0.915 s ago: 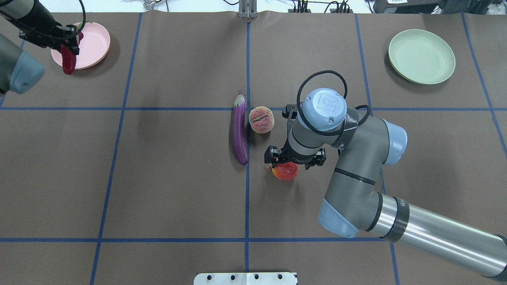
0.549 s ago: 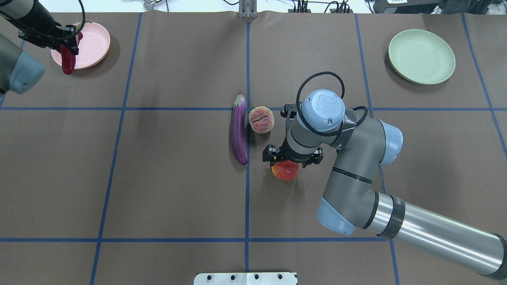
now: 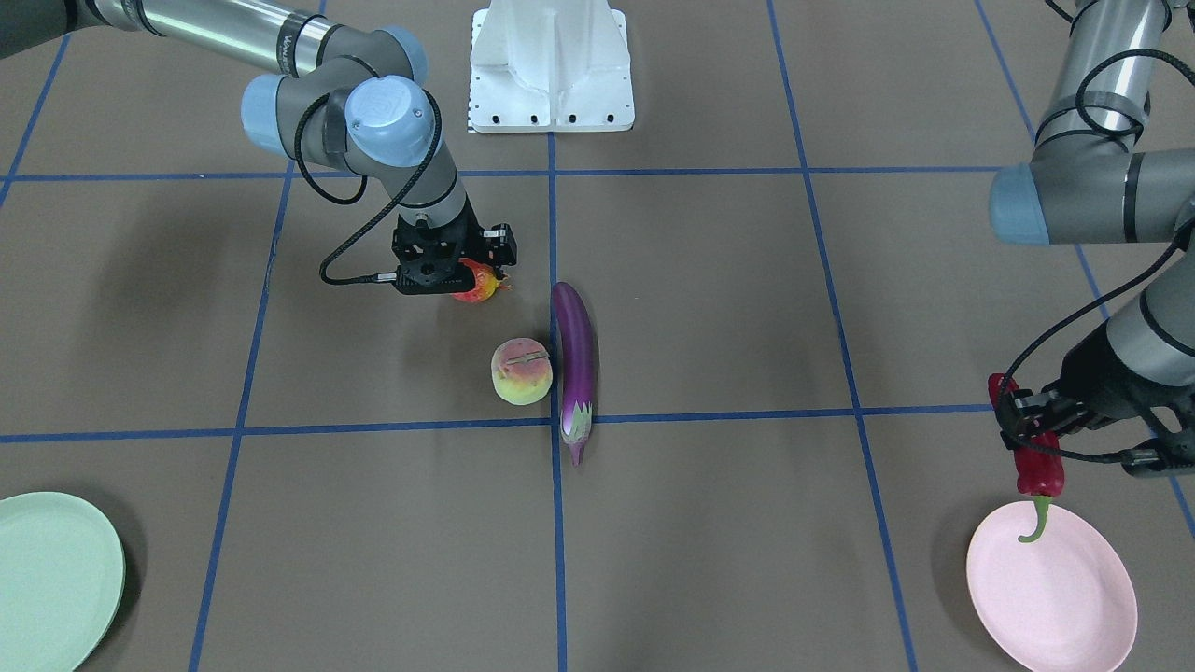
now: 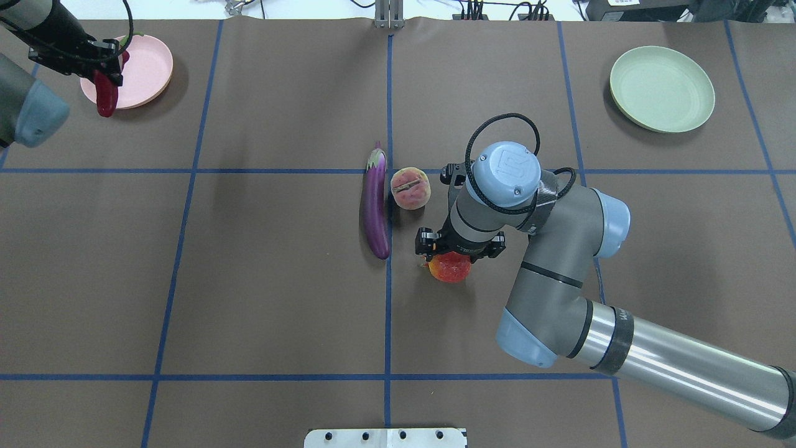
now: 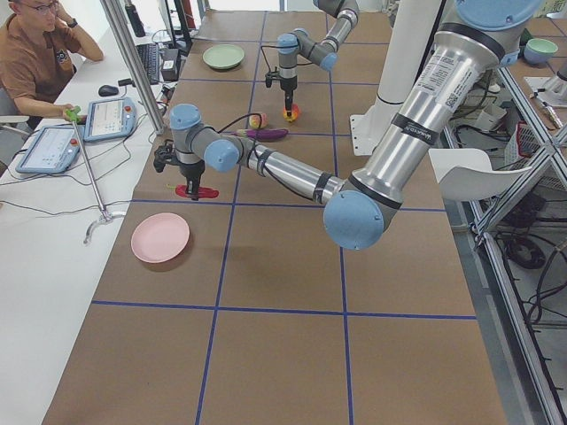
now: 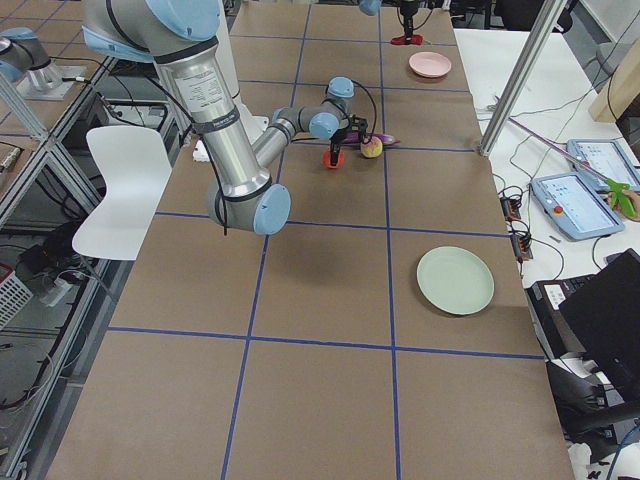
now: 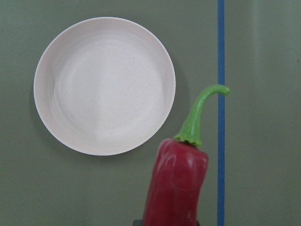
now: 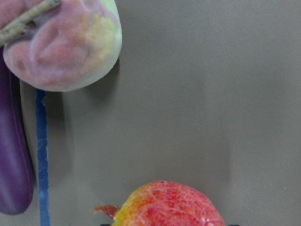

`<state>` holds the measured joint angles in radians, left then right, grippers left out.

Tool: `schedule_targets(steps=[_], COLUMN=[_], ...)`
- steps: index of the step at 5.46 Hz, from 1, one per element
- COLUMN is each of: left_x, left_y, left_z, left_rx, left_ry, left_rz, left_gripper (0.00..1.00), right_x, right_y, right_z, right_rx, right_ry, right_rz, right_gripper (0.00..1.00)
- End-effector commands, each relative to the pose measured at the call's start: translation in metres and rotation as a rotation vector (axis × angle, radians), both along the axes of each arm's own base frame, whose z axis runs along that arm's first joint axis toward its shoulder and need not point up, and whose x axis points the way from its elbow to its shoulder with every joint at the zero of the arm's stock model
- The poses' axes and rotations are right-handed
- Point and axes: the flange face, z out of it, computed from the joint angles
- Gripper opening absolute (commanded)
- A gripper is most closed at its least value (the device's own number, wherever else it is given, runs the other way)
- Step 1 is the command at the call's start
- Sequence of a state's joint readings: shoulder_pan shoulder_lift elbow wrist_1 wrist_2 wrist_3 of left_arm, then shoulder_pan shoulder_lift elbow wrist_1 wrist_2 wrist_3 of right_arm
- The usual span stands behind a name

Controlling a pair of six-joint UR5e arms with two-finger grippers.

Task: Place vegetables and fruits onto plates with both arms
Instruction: 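Release the pepper with the left gripper while the right carries the pomegranate over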

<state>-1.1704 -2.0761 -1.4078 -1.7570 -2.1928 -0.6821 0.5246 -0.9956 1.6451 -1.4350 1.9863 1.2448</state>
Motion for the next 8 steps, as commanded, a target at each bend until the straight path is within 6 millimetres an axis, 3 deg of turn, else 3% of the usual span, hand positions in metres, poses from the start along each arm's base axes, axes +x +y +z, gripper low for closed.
schedule_targets(steps=[1,2,3,4,6,7,8], left_x=[-0.002,-0.002,0.002,0.007,0.013,0.032,0.06], left_y=[-0.014,-0.043,-0.079,-0.105,-0.135,-0.135,-0.13], left_z=[0.029,0.037,0.04,0.056,0.09,0.103,0.103], left_rx=[-0.05,-0.098,-0.106,-0.086,-0.051,-0.024,0.007], left_ry=[-0.026,-0.047,-0.1,-0.15,-0.231,-0.279,-0.329], left_rz=[-0.008,-0.031,-0.07,-0.104,-0.15,-0.151,-0.141], left_gripper=[0.0,0.0,0.0,0.0,0.0,0.0,0.0], right_x=[0.018,0.042,0.068,0.096,0.145,0.165,0.192], right_y=[-0.023,-0.044,-0.067,-0.09,-0.127,-0.141,-0.16], right_z=[-0.016,-0.031,-0.035,-0.037,-0.035,-0.03,-0.023], right_rx=[-0.012,-0.013,-0.026,-0.036,-0.026,0.012,0.064], right_ry=[-0.016,-0.039,-0.057,-0.073,-0.082,-0.044,-0.024], right_rz=[0.063,0.109,0.139,0.163,0.208,0.192,0.186], right_gripper=[0.0,0.0,0.0,0.0,0.0,0.0,0.0])
